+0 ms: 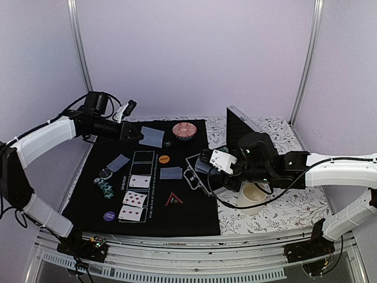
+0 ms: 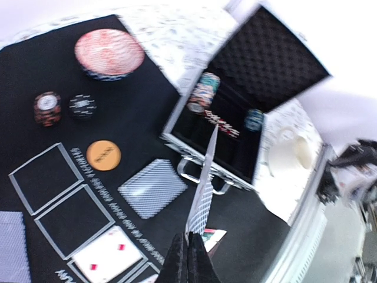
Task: Distribute texas hold em gaming equipment
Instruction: Place the poker card on the poker table mat.
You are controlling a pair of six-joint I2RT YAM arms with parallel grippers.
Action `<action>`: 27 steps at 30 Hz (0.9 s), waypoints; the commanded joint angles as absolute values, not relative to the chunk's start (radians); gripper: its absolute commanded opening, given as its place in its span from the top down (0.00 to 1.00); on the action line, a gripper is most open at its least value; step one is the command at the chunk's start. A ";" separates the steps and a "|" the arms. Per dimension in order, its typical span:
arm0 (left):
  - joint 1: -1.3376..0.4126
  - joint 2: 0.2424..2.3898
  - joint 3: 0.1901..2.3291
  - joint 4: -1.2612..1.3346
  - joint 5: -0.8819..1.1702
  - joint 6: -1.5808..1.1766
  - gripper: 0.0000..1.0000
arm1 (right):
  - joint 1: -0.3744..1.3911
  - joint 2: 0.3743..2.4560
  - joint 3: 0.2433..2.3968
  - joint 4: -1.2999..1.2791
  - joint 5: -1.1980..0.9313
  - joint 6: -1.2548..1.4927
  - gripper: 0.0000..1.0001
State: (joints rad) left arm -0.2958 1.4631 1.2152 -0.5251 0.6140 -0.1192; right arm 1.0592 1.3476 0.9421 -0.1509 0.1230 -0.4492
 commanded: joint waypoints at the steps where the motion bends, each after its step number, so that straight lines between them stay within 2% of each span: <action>1: -0.412 1.372 1.165 -0.525 0.689 -0.153 1.00 | 1.062 1.335 0.941 -0.131 0.128 -0.448 0.59; 9: -0.607 1.364 0.961 -0.395 0.705 -0.315 1.00 | 1.062 1.344 0.942 -0.133 0.126 -0.443 0.59; 15: -0.762 1.498 0.907 -0.305 0.713 -0.361 1.00 | 1.062 1.345 0.942 -0.137 0.127 -0.440 0.59; 21: -0.779 1.618 0.912 -0.309 0.658 -0.348 1.00 | 1.061 1.341 0.940 -0.145 0.133 -0.434 0.59; 27: -0.725 1.648 0.930 -0.338 0.624 -0.315 1.00 | 1.062 1.332 0.932 -0.147 0.136 -0.433 0.59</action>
State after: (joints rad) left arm -0.7670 1.6398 0.9081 -0.3355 0.6464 -0.3412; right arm 1.0592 1.3476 0.9421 -0.1585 0.1238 -0.4442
